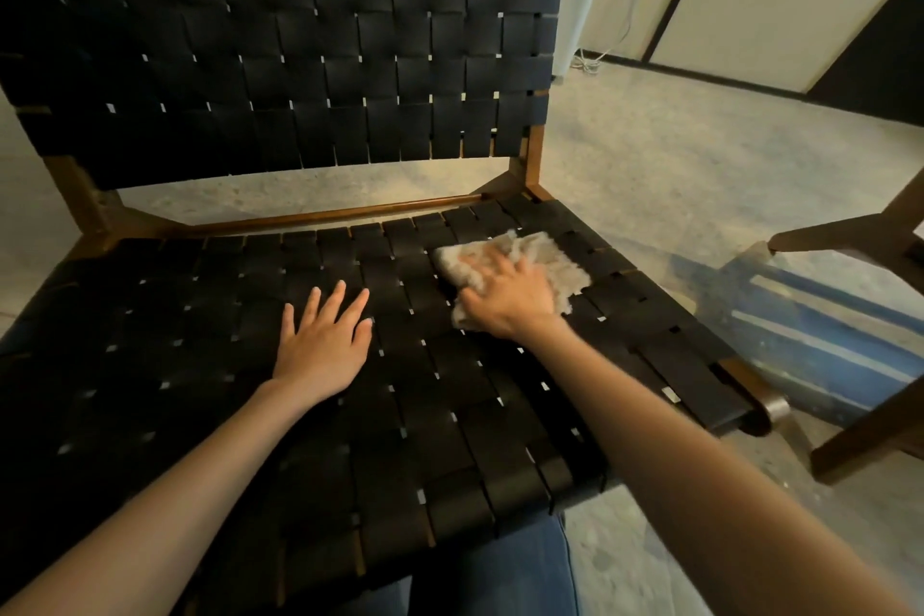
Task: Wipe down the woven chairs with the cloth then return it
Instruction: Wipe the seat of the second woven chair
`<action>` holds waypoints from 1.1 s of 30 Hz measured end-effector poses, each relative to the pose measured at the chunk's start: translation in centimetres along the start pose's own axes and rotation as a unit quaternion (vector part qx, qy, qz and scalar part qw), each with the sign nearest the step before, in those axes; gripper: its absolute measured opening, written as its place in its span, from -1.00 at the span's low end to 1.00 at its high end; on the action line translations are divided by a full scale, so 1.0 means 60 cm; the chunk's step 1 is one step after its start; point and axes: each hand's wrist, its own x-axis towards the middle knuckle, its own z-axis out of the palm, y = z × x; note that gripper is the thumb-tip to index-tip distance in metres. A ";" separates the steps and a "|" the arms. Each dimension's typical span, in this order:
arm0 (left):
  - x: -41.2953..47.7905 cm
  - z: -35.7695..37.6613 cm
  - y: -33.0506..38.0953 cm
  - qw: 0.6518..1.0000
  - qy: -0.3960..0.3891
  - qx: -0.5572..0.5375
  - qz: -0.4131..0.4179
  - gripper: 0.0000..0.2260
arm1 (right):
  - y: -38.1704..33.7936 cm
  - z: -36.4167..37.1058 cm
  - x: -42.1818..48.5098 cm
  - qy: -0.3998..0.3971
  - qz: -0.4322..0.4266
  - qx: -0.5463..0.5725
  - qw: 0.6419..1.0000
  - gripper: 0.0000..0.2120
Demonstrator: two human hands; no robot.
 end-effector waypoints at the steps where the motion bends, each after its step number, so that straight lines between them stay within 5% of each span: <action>1: -0.006 -0.001 0.002 1.000 -0.006 -0.001 0.001 -0.55 | -0.030 0.011 -0.017 -0.019 -0.039 0.017 0.999 -0.44; 5: -0.029 -0.003 0.007 1.000 -0.026 -0.009 0.003 -0.56 | -0.064 0.019 -0.072 -0.048 -0.093 0.044 0.994 -0.44; 11: -0.062 -0.001 0.017 0.999 -0.036 -0.019 0.018 -0.56 | 0.072 -0.041 -0.101 0.018 0.078 -0.007 0.997 -0.44; 20: -0.131 -0.011 0.025 0.997 -0.053 -0.003 0.048 -0.57 | -0.046 -0.006 -0.200 -0.018 -0.070 0.045 0.996 -0.44; 28: -0.158 -0.020 0.027 0.997 -0.055 -0.026 0.054 -0.57 | 0.101 -0.064 -0.236 0.069 0.152 -0.032 0.985 -0.48; 33: -0.164 -0.024 0.029 0.997 -0.045 -0.033 0.059 -0.57 | 0.003 -0.024 -0.277 0.047 0.020 0.034 0.998 -0.48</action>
